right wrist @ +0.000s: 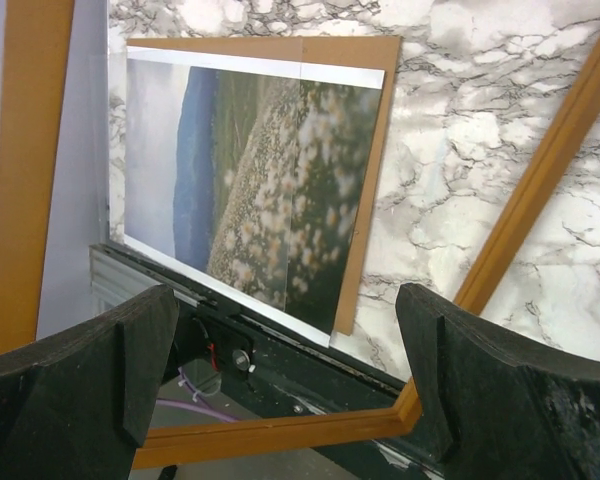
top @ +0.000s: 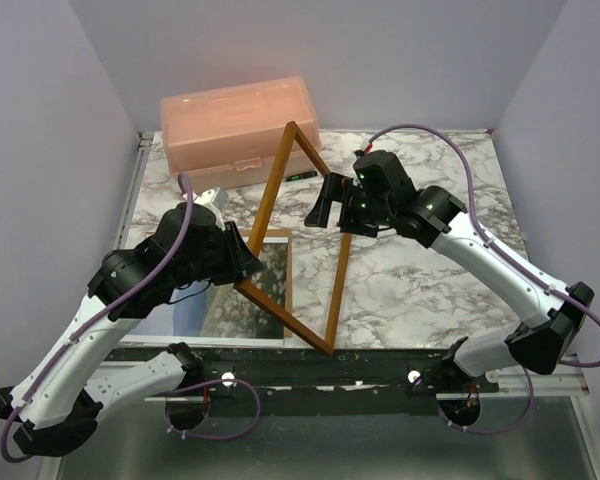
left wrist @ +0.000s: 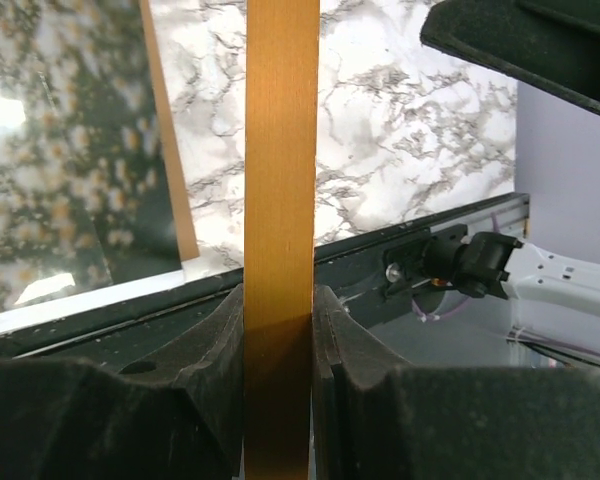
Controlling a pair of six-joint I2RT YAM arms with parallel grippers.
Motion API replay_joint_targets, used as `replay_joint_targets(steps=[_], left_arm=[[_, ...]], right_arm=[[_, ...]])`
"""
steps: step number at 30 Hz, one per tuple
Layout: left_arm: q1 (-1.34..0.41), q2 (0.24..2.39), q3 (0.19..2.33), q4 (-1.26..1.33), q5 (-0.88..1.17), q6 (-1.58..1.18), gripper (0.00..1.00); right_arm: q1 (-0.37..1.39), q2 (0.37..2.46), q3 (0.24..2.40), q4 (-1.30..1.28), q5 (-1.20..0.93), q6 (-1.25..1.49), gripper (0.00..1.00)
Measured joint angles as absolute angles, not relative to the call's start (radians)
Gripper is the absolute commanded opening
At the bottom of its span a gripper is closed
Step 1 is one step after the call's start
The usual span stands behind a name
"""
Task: Put the photo into the frame
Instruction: Turn over the photo frame at the center of the board.
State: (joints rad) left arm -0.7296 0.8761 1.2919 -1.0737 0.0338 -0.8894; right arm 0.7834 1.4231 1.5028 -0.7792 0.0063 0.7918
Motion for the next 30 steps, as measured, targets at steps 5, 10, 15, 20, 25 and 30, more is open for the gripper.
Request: replay_joint_targets(steps=[5,10,15,20,25,30], left_arm=[[-0.783,0.898,1.346,-1.134,-0.067,-0.879,0.0],[-0.831,0.915,1.398,-1.191,-0.178,-0.874,0.0],[-0.884,0.937,1.435,-1.234,-0.278,-0.871,0.0],[-0.937,0.991,1.477,-1.259,-0.335,-0.864,0.0],[-1.019,1.056,1.517,-1.266,-0.394,-0.879,0.0],[-1.107,1.162,1.612,-1.319,-0.462,-0.92,0.0]], right_arm=[[0.783,1.418,1.502,-0.783,0.013,0.792,1.0],[0.774,1.418,1.502,-0.784,0.014,0.792,1.0],[0.756,1.413,1.491,-0.784,0.014,0.792,1.0],[0.735,1.406,1.484,-0.784,0.012,0.792,1.0],[0.706,1.379,1.475,-0.784,0.002,0.791,1.0],[0.68,1.338,1.464,-0.786,-0.013,0.791,1.0]])
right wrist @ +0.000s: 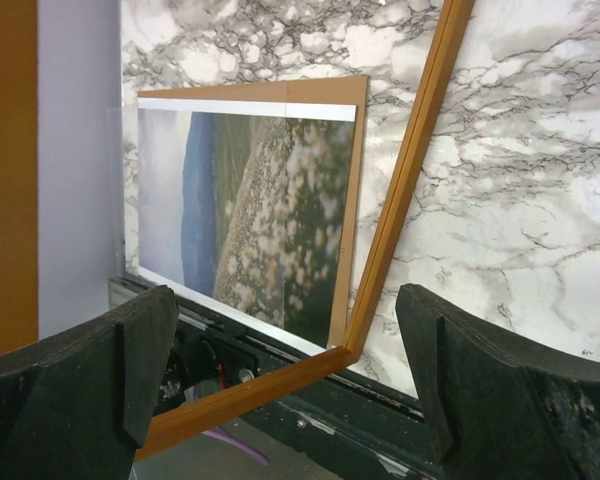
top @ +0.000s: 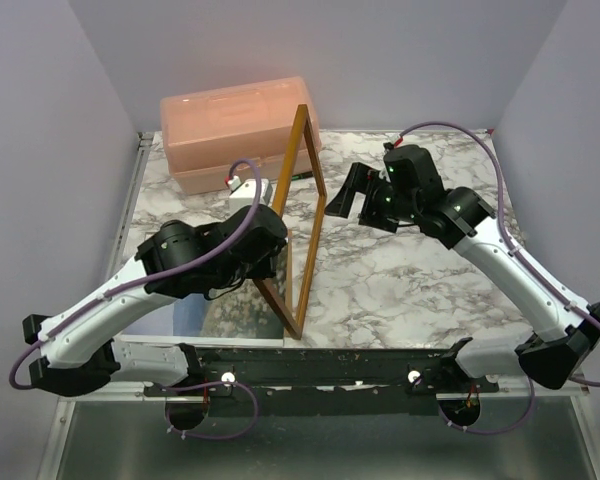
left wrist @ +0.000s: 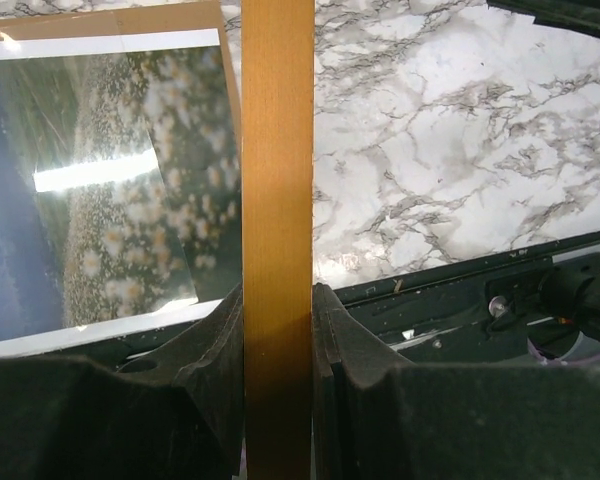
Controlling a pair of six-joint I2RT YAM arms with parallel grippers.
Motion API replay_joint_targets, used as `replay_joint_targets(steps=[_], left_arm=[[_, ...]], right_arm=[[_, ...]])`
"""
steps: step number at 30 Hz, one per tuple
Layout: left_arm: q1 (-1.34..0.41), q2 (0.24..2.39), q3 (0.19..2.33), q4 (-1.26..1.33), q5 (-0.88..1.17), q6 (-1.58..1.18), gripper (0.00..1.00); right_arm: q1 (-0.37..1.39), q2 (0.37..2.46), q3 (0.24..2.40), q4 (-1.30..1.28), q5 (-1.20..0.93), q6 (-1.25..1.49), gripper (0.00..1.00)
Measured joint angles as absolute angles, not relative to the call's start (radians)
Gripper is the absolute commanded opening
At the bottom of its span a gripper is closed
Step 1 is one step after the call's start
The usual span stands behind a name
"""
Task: Put the photo into the frame
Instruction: Turn over the photo frame at the center of the board.
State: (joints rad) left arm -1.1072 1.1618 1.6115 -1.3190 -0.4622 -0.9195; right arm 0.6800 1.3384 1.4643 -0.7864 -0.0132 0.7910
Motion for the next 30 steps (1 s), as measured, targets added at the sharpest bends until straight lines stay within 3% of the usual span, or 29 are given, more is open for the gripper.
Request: replay_joint_targets(steps=[13,20,26,30], left_arm=[[-1.232,1.371,1.803,-1.417,-0.554,-0.982,0.0],[-1.284,1.502,1.938,-1.488,-0.585,-0.996,0.18],[-1.313,1.58,2.016,-1.513,-0.595,-1.0,0.53],[-1.326,1.613,2.016,-1.507,-0.558,-0.995,0.65]], right_arm=[[0.618,1.275,1.485,-0.839,-0.017,0.773,1.0],[0.585,1.262,1.488,-0.857,-0.037,0.77,1.0],[0.567,1.247,1.524,-0.854,-0.069,0.77,1.0],[0.561,1.237,1.536,-0.845,-0.078,0.773,1.0]])
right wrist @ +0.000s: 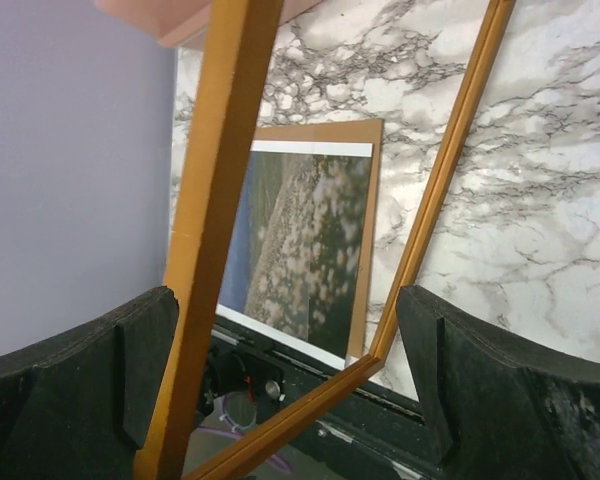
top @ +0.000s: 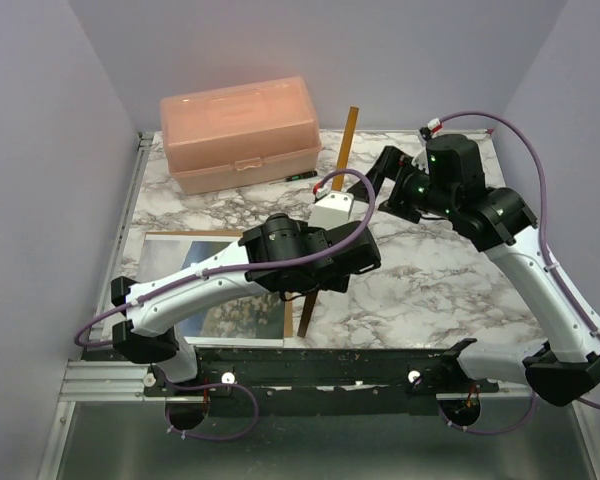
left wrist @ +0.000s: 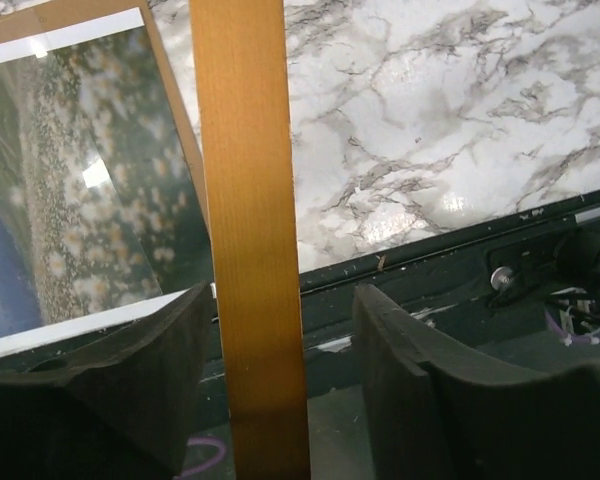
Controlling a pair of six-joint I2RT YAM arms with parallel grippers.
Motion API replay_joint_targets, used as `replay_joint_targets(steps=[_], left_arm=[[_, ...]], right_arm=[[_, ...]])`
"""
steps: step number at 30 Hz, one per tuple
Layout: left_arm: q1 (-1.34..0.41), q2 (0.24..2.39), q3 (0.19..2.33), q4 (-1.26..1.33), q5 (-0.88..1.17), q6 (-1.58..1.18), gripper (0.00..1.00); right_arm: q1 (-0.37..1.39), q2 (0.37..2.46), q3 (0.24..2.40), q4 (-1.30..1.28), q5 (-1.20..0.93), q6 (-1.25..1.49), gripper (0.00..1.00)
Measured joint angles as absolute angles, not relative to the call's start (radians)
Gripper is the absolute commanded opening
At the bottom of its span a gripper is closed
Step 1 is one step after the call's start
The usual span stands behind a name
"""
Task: Put the photo into the frame
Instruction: Turn over the photo frame at the center of the board.
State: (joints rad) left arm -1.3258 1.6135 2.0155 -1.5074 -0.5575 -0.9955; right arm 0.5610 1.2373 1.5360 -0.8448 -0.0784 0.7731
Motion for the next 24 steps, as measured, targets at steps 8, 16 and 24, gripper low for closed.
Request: replay_joint_targets(steps=[8,16,24], left_arm=[[-1.332,1.618,1.992,-1.401,-0.446,-0.939,0.75],[-1.337,1.555,1.901,-1.217,-0.284,-0.859,0.84],[-1.321,1.412,1.763,-1.039,-0.169,-0.837,0.84]], right_arm=[[0.561,1.227,1.536,-0.794,-0.128,0.809,1.0],[0.561,1.25,1.536,-0.801,-0.134,0.81,0.98],[0.561,1.248,1.507,-0.837,-0.015,0.76,0.83]])
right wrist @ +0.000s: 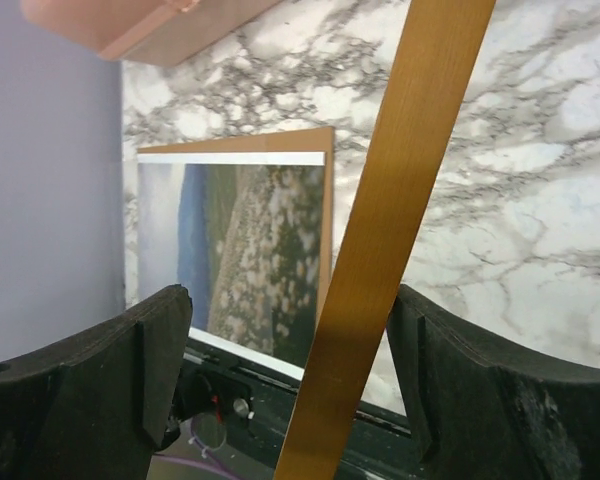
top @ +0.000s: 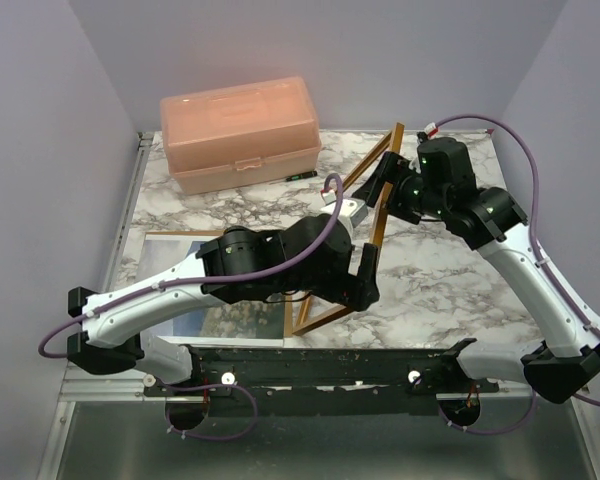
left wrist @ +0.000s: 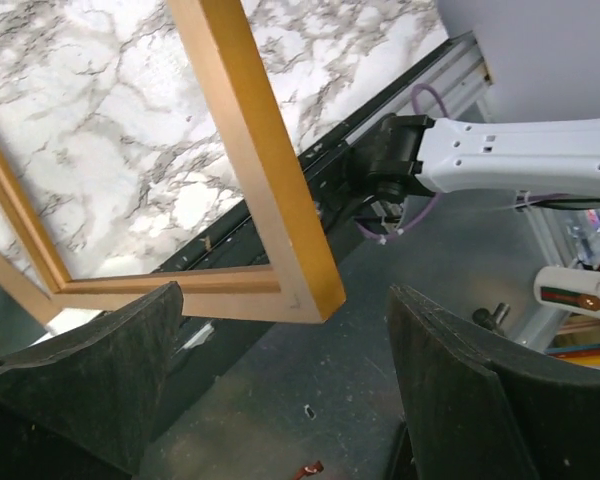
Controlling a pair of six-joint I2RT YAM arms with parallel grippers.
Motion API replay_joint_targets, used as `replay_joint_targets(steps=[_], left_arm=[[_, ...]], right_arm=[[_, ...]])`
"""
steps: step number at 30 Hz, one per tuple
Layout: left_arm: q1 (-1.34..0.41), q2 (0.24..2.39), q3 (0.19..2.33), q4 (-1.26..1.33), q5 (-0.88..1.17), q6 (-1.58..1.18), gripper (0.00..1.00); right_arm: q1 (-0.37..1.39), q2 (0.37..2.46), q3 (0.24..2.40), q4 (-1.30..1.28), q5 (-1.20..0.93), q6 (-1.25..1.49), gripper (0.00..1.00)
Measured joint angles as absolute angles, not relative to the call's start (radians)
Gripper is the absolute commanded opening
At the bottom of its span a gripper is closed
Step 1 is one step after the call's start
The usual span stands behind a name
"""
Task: Put the photo into the frame
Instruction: Turn over the photo frame at the center of the board.
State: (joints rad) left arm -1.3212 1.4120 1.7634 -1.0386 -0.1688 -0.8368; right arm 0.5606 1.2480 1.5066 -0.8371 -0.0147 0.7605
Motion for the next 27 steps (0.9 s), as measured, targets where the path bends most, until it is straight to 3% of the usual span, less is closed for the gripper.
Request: replay_joint_targets(steps=[6,11,14,19,21,27], left_arm=[[-1.266,1.309,1.601,-0.923,-0.098,-0.842,0.83],[-1.164,1.197,1.398,-0.846,-0.043,-0.864,0.79],[-1.068,1.111,1.229,-0.803,-0.01,-0.881,0.76],[-0.953,1.052,0.984,-0.769,0.016,-0.887,0.75],[-0.924,1.061,0.92,-0.758,0.029,-0.887,0.74],[-0.883,1.133,0.8,-0.664,0.069,-0.88,0.54]], right_arm=[[0.556,1.248,1.472,-0.877,0.05,0.716,0.71],[0.555,1.248,1.469,-0.908,0.116,0.666,0.52],[0.554,1.247,1.446,-0.91,0.141,0.643,0.5],[0.554,1.244,1.374,-0.914,0.18,0.611,0.38],[0.552,1.24,1.355,-0.913,0.203,0.605,0.37],[0.552,1.238,1.327,-0.916,0.273,0.57,0.4]])
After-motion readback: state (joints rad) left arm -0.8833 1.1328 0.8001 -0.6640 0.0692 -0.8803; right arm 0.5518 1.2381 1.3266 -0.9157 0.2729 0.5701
